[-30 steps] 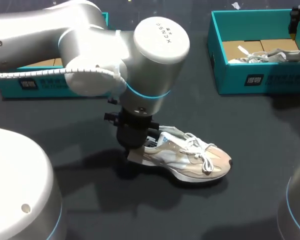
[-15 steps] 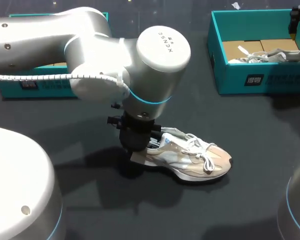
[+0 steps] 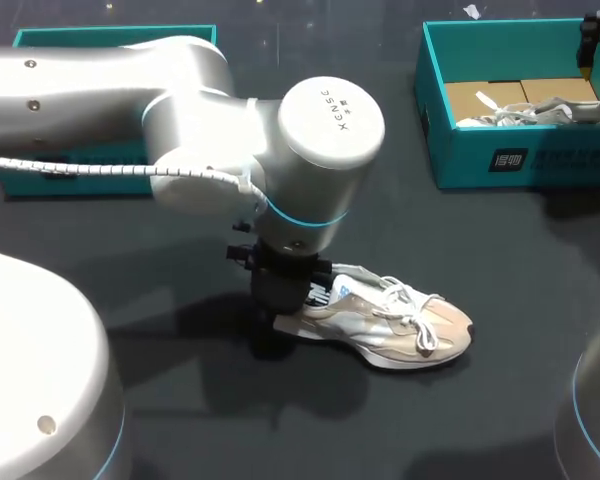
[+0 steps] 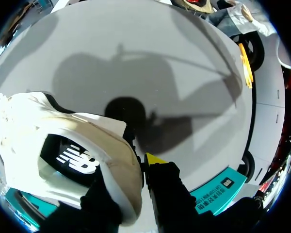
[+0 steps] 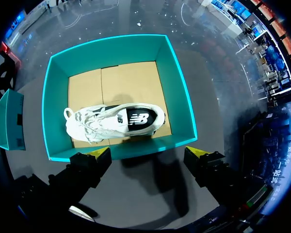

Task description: Take the shoe out of the shoebox, open the shoe tongue, remove and reinsert the insole, then place the shoe into the shoebox

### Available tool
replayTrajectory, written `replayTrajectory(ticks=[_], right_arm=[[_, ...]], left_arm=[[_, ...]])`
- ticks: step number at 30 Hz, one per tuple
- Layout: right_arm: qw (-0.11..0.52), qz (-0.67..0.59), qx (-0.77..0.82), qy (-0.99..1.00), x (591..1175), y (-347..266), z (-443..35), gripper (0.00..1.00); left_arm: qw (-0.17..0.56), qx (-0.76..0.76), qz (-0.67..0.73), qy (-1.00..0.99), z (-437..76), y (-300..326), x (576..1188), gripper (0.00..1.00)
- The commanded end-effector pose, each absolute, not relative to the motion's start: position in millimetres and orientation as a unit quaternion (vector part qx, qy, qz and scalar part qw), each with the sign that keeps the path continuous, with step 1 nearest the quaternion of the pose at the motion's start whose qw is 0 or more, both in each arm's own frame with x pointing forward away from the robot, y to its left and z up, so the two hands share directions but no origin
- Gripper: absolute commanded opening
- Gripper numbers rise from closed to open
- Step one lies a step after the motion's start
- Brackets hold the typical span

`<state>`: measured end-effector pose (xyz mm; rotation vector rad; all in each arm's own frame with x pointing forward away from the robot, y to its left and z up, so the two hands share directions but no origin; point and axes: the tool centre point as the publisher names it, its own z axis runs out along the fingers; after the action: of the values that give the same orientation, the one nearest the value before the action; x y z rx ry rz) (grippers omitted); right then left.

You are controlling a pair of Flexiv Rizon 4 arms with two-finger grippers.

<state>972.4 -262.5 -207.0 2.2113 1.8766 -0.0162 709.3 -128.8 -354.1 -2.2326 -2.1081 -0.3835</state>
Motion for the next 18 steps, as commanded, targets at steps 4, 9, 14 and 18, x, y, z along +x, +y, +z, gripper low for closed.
replayTrajectory(ticks=[4, 9, 14, 18], right_arm=[[0.12, -0.006, 0.757, 0.642, 971.9, -262.4, -206.7, 1.0], [0.12, -0.006, 0.757, 0.642, 971.9, -262.4, -206.7, 1.0], [0.12, -0.006, 0.757, 0.642, 971.9, -262.4, -206.7, 1.0], [0.12, -0.006, 0.757, 0.642, 971.9, -262.4, -206.7, 1.0]], left_arm=[[0.026, -0.722, -0.128, -0.68, -366.5, -134.1, 713.0, 0.0], [0.029, -0.721, -0.129, -0.681, -371.9, -130.8, 715.1, 0.0], [0.031, -0.726, -0.127, -0.676, -376.7, -126.8, 714.4, 0.0], [0.03, -0.728, -0.125, -0.673, -379.4, -125.4, 714.7, 0.19]])
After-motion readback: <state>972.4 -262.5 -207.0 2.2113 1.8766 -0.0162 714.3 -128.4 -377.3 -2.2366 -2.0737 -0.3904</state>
